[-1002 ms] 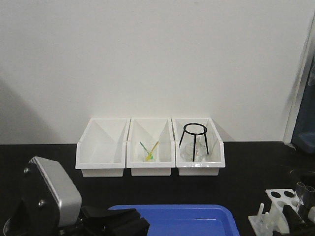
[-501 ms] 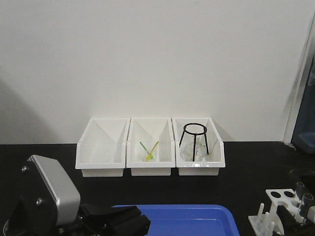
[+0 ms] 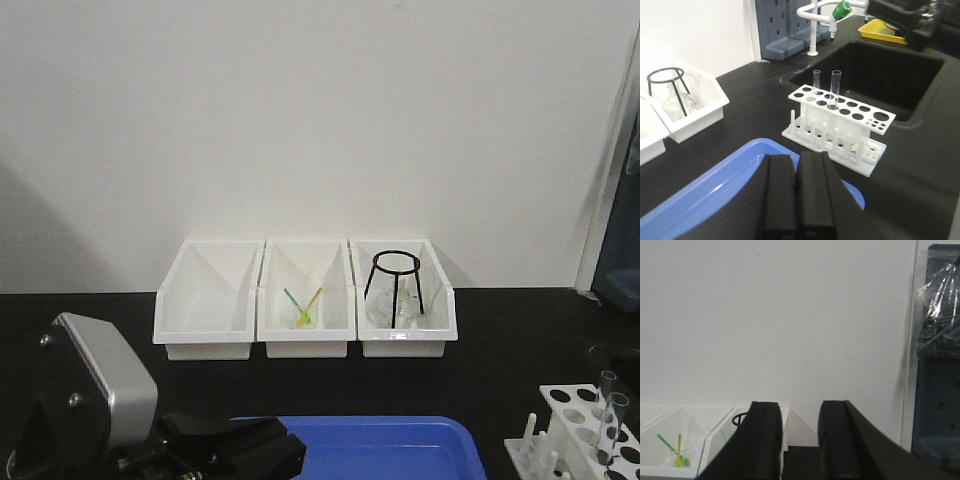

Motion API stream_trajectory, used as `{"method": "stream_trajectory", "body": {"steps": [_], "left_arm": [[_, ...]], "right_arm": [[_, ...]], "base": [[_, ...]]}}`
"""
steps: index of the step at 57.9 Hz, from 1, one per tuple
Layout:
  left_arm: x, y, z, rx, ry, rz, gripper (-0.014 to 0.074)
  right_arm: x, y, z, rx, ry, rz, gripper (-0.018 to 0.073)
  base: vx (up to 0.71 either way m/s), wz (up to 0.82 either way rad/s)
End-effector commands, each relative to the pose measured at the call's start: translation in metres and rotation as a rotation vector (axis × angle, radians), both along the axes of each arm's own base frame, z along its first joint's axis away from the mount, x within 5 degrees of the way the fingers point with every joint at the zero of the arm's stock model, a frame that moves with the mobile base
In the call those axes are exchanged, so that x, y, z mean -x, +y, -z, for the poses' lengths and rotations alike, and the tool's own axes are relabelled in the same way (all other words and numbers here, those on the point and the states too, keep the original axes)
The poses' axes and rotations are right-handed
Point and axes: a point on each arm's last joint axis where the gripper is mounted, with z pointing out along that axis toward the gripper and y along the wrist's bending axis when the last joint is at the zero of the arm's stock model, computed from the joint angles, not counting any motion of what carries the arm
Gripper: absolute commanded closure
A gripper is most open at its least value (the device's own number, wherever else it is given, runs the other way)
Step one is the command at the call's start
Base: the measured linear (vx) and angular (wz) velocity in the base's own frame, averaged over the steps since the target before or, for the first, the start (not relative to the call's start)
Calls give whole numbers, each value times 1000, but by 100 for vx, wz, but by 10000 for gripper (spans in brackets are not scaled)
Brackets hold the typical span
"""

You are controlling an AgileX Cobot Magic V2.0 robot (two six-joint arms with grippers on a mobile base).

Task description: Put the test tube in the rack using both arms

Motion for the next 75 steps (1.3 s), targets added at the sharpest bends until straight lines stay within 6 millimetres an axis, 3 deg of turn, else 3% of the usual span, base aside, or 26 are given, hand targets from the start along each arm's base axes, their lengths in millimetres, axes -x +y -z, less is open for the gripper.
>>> {"method": "stream_trajectory", "body": {"steps": [1, 10, 21, 29, 35, 47, 75], "left_arm": [[2, 0, -25, 100, -33, -2, 596], [-7, 10, -40, 29, 25, -72, 596], [-32, 45, -55, -113, -11, -264, 596], [-47, 74, -52, -193, -3, -411, 596], [-51, 89, -45, -216, 32, -480, 596], [-37, 103, -42, -123, 11, -530, 596], [-36, 106, -38, -147, 56, -546, 596]], "right_arm": [[18, -2, -15, -37, 20, 37, 414], [52, -6, -12, -86, 168, 131, 577], [83, -8, -13, -102, 204, 190, 573], [98, -6, -19, -100, 134, 190, 570], [102, -5, -21, -99, 110, 189, 570], [103, -5, -22, -95, 103, 189, 570], [103, -5, -22, -95, 104, 189, 570]], "base": [[0, 0], [0, 0], [0, 0], [0, 0], [0, 0], [0, 0], [0, 0]]}}
